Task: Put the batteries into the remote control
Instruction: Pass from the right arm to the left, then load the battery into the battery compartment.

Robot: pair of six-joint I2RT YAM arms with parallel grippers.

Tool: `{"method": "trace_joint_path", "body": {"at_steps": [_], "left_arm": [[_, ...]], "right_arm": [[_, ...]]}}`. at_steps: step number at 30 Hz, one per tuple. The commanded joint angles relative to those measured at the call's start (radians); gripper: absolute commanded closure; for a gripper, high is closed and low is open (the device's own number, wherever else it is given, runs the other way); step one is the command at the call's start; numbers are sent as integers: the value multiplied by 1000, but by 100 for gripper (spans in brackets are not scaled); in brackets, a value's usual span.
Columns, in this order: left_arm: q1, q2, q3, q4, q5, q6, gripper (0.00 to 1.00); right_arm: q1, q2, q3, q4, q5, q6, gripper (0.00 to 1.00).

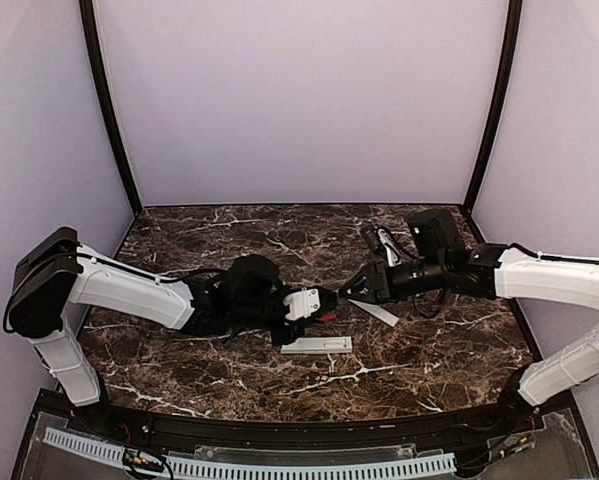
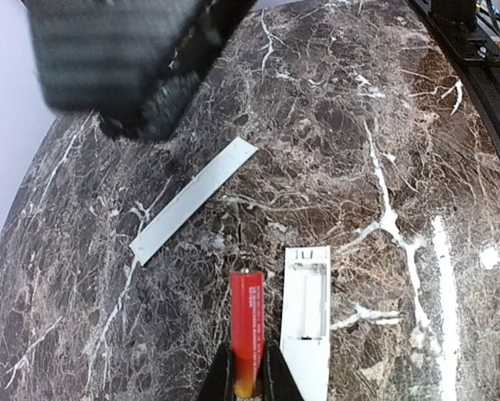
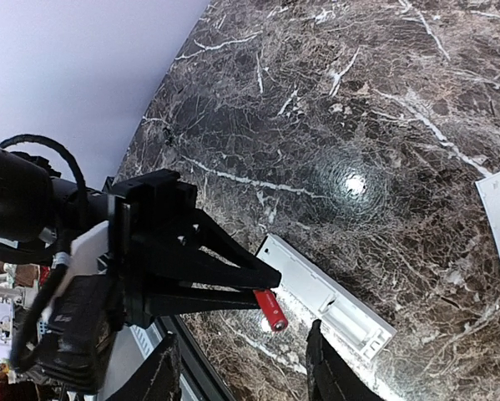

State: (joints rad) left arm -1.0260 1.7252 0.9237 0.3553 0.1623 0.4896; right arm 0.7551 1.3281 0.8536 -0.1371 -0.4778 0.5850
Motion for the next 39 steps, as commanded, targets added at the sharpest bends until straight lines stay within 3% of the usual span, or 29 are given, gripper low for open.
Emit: {"method": "trace_joint_path", "body": {"at_steps": [1, 9, 18, 39], "left_arm": [[-6, 13, 58, -192, -14, -4, 100], [-20, 89, 210, -400, -29, -53, 100], [-52, 156, 313, -503, -59, -50, 100], [-52, 273, 452, -598, -45, -74, 95]], "right_arm": [[-18, -78, -49, -25, 63, 4, 50], [-36, -115, -85, -100, 95, -30, 45], [-71, -140, -98, -124, 100, -44, 42], [-121, -61, -74, -96, 118, -64, 40]]}}
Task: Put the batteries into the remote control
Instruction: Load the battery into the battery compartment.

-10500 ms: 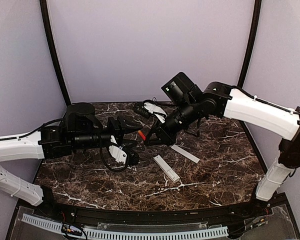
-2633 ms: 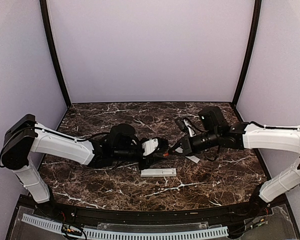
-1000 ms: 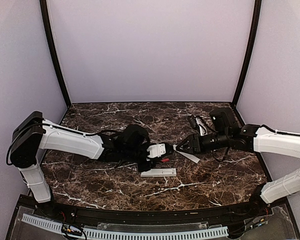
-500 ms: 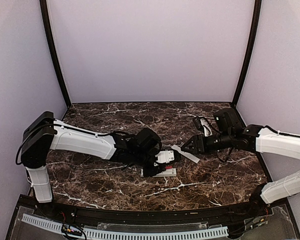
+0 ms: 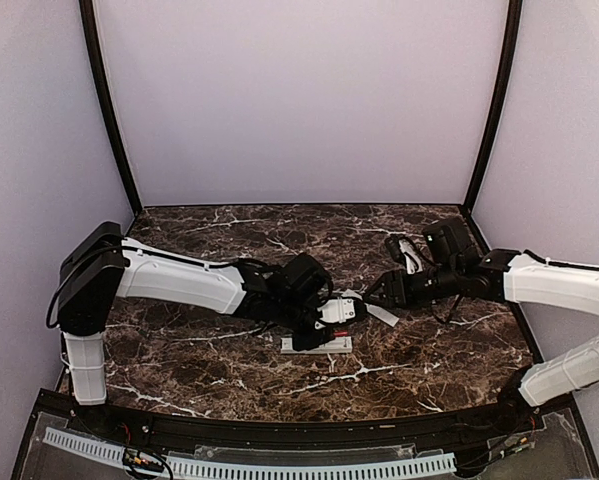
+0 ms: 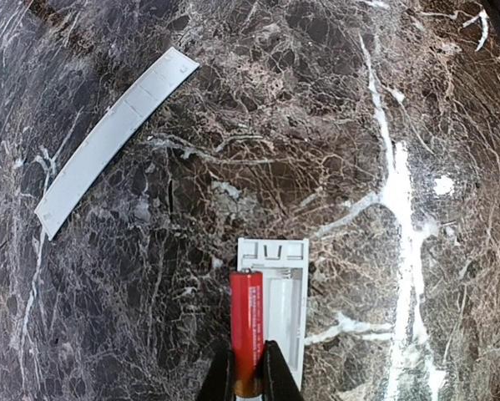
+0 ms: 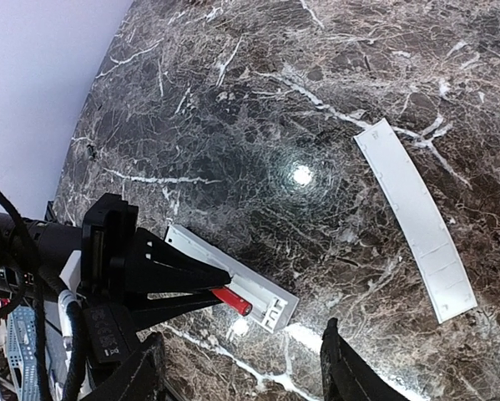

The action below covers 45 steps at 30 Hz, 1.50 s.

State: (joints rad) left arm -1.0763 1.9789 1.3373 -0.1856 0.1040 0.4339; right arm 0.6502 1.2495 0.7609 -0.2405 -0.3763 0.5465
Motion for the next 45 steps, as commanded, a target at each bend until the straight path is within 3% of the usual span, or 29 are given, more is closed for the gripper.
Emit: {"method": "trace_joint_path", "body": {"at_steps": [1, 10, 21, 26, 32, 36, 40, 45], "left_arm": [[-2, 23, 43, -59, 16, -23, 95], [-3, 50, 63, -94, 8, -33, 91], [-3, 55, 68, -103, 12, -44, 68], [-3, 36, 97, -132, 5, -52, 67], [20, -117, 45, -59, 27, -94, 52], [58, -252, -42, -24, 10, -198, 45], [97, -491, -229, 74, -100, -367, 31], [142, -735, -483, 162, -333, -609, 19]], "right_arm": [[-17, 18, 20, 6, 16, -26, 40], [-27, 5, -30, 29, 7, -20, 39], [-29, 1, -36, 35, -3, -23, 39], [-29, 10, -17, 10, -21, -68, 39], [-29, 68, 122, -125, -32, -274, 40], [-28, 133, 228, -202, -115, -475, 41], [-15, 187, 308, -251, -177, -698, 40], [64, 248, 334, -197, -72, -901, 39]]}}
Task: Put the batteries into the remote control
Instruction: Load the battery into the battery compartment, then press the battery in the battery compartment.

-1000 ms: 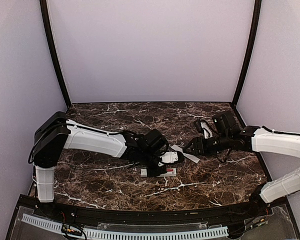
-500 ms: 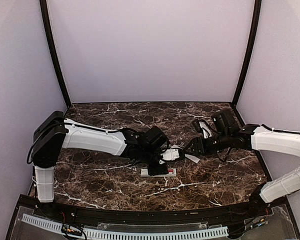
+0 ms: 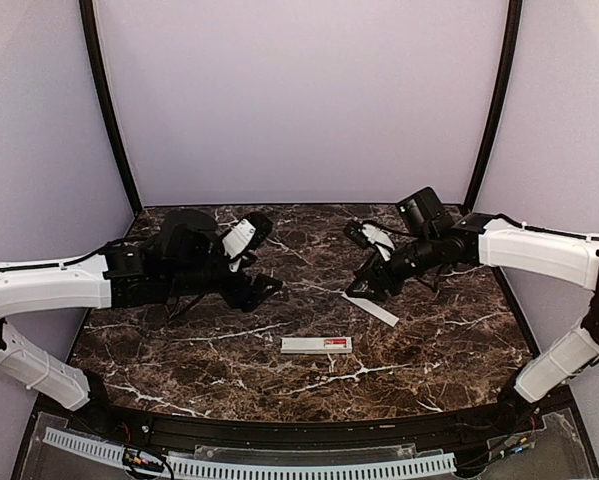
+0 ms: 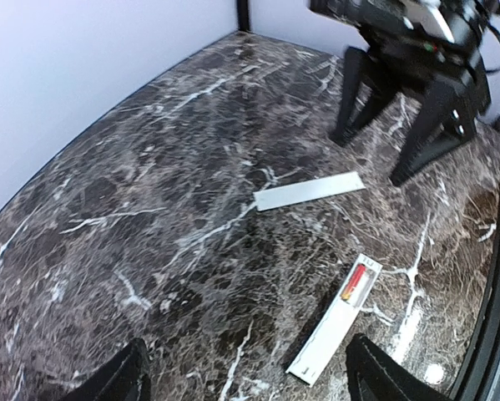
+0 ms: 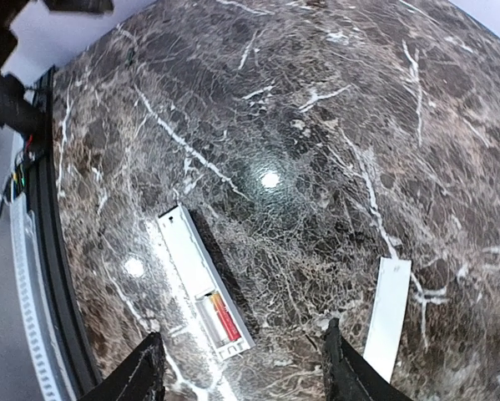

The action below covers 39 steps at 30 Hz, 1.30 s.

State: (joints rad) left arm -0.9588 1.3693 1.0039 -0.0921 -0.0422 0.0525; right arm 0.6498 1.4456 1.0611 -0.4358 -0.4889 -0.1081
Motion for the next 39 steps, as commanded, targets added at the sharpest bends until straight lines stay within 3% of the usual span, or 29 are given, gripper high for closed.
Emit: {"method": "trace_joint_path", "body": {"at_steps": [1, 4, 8, 11, 25, 39], "left_arm": [[41, -181, -175, 83, -205, -275, 19], [77, -257, -253, 89, -287, -351, 18], [107, -296, -276, 89, -368, -398, 18], [136, -312, -293, 89, -411, -456, 19], [354, -330, -414, 191, -359, -629, 21], [431, -243, -384, 229, -305, -589, 21]], "right_arm": [[94, 73, 46, -11, 45, -293, 38], [156, 154, 98, -78, 104, -439, 39], [170, 276, 208, -198, 121, -507, 50], [179, 318, 235, -223, 129, -548, 52], [217, 444, 278, -223, 140, -617, 51], [218, 487, 265, -200, 145, -581, 57]]}}
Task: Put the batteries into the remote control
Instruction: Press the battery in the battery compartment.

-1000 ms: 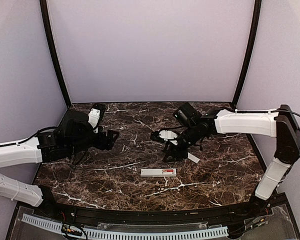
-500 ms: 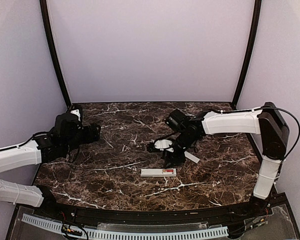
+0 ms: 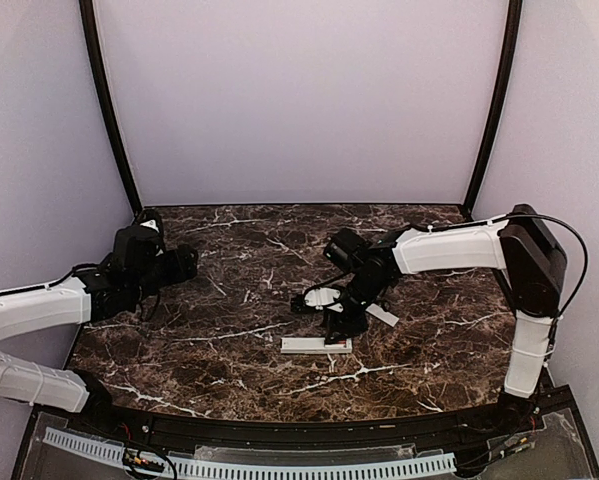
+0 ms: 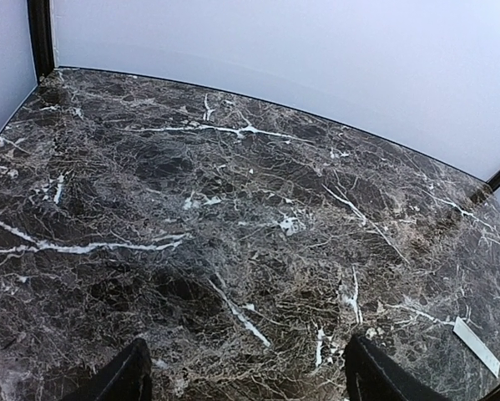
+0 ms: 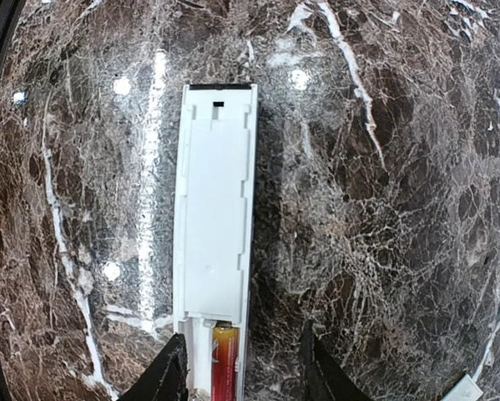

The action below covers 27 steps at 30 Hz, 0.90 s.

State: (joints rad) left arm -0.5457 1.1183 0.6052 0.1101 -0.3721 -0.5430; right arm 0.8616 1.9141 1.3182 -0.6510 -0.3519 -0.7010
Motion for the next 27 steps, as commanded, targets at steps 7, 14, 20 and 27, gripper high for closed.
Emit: {"method": "trace_joint_path", "body": {"at_steps": [7, 14, 20, 27], "left_arm": [[26, 26, 4, 44, 45, -17, 21], [27, 24, -1, 43, 42, -12, 21], [29, 24, -2, 44, 33, -3, 21], [31, 23, -11, 42, 27, -20, 21]], "right_arm": [[6, 31, -7, 15, 27, 15, 56], [7, 48, -9, 13, 45, 15, 59], [7, 46, -1, 10, 23, 10, 68], [7, 40, 2, 6, 29, 6, 71]]}}
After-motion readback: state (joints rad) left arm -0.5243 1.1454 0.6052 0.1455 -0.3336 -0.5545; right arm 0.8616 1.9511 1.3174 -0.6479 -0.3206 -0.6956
